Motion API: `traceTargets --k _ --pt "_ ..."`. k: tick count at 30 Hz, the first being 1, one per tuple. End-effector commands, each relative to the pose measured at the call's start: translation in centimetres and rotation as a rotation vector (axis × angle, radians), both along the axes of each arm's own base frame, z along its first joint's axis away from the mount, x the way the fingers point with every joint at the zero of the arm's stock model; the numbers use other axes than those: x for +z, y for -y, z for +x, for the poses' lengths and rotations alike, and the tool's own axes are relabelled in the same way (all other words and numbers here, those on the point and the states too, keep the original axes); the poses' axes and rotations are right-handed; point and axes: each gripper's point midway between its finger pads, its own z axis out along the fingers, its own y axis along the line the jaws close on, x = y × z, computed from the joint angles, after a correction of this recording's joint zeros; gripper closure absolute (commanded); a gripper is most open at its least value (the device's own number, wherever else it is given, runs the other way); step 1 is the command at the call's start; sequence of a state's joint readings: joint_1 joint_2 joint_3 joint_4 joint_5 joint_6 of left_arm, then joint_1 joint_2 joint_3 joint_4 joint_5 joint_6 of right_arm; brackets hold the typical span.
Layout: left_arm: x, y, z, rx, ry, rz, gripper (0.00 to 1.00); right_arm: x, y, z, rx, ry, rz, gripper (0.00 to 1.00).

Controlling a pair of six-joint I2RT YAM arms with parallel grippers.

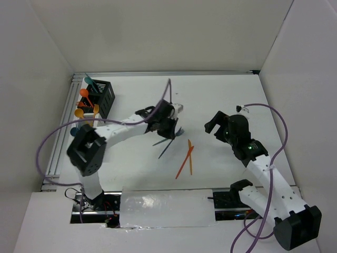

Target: Sort the eating utensils into containers

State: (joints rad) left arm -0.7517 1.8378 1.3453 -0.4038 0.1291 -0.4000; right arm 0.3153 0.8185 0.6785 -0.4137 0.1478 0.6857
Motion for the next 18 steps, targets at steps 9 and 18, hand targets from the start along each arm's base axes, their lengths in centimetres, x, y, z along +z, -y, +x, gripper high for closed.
traceTargets --k 9,18 --pt "20.0 -16.4 6.5 0.443 0.562 -0.412 1.0 0.9 -1.1 2.1 0.055 0.048 -0.005 0.0" --pt "25.3 -37.8 4.7 1.07 0.98 -0.186 1.0 0.1 -1.7 3.2 0.08 0.03 -0.012 0.0"
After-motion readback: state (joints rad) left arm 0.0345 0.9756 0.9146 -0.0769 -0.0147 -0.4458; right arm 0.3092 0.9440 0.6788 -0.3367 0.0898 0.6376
